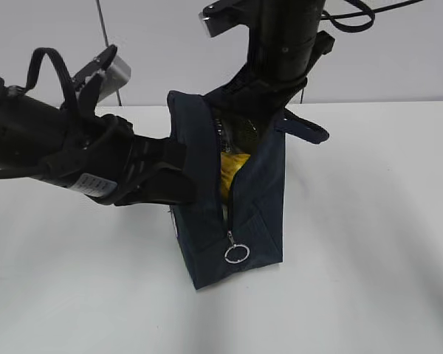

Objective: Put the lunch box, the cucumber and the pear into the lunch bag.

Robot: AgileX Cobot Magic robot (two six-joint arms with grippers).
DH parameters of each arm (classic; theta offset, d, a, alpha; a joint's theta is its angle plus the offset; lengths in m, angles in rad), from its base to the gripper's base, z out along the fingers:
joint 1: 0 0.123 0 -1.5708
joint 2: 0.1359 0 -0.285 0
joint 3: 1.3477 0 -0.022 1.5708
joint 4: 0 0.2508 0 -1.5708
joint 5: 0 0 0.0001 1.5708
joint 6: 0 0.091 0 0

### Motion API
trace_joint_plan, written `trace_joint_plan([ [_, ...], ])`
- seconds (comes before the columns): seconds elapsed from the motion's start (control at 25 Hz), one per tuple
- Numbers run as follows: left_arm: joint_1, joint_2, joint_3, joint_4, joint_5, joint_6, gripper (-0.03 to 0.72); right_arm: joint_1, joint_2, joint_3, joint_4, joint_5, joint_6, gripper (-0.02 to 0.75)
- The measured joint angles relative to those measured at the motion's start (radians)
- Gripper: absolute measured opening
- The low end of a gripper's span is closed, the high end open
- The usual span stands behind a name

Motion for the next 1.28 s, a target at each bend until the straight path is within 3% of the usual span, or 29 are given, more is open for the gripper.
trace_joint_plan([
  [0.24, 0.000, 0.000, 0.000, 0.000, -0.005, 0.000, 0.031, 0.000, -0.001, 0.000, 0.085, 0.000, 0.002, 0.029],
  [0.36, 0.000, 0.000, 0.000, 0.008, -0.030, 0.000, 0.118, 0.000, -0.002, -0.001, 0.087, 0.000, 0.002, 0.186],
  [0.44, 0.000, -0.003, 0.000, 0.028, -0.043, 0.000, 0.218, 0.000, -0.002, -0.002, 0.085, -0.002, 0.002, 0.358],
  [0.56, 0.000, -0.022, 0.000, 0.064, -0.052, 0.000, 0.349, 0.000, -0.002, -0.002, 0.085, -0.002, 0.002, 0.462],
  [0.72, 0.000, -0.066, 0.000, 0.113, -0.044, 0.000, 0.404, 0.000, -0.008, -0.002, 0.088, -0.002, 0.002, 0.474],
  [1.04, 0.000, -0.152, 0.000, 0.200, -0.026, 0.001, 0.412, 0.000, -0.116, -0.002, 0.193, -0.002, -0.058, 0.465],
  [1.28, 0.000, -0.170, 0.000, 0.212, 0.007, -0.003, 0.412, 0.000, -0.259, 0.002, 0.201, 0.000, -0.069, 0.463],
])
